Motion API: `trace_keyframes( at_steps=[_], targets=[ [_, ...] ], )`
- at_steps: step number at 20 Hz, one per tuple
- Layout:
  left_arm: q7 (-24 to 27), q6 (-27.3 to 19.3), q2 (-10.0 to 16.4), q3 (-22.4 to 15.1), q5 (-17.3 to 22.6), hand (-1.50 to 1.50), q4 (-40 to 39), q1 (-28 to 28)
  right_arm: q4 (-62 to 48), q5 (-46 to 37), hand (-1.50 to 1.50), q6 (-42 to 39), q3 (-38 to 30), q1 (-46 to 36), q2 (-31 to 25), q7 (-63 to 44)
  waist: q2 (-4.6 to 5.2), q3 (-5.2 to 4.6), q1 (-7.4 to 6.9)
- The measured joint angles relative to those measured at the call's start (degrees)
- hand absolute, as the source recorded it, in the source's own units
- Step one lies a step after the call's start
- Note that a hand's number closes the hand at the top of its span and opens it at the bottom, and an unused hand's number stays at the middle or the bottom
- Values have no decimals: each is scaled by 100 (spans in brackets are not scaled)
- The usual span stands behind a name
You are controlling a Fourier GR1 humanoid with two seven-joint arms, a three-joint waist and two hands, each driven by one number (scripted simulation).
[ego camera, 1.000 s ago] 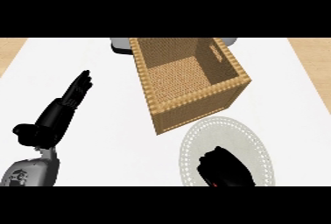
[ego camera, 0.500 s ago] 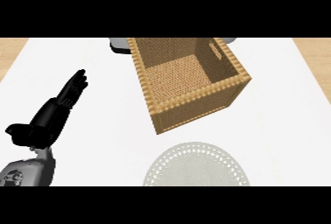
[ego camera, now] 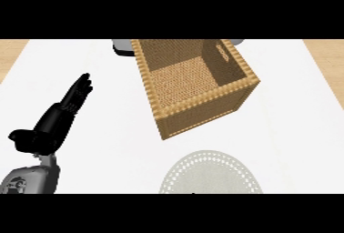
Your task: Pick the tomato from the placemat and place it in the basket
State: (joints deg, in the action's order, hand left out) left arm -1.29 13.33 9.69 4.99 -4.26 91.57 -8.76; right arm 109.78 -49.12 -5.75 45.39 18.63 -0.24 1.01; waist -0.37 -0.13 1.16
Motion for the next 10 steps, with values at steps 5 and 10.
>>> trace_keyframes(
  at_steps=[5,10],
  targets=[
    [-25,34,22,-44,-25,0,92,53,108,-258,150,352,-59,-248,-187,-449,-8,-4,-38],
    [-37,16,9,-44,-38,0,3,-77,374,-296,150,603,-124,-833,-419,-1107,24,-6,-82]
  ],
)
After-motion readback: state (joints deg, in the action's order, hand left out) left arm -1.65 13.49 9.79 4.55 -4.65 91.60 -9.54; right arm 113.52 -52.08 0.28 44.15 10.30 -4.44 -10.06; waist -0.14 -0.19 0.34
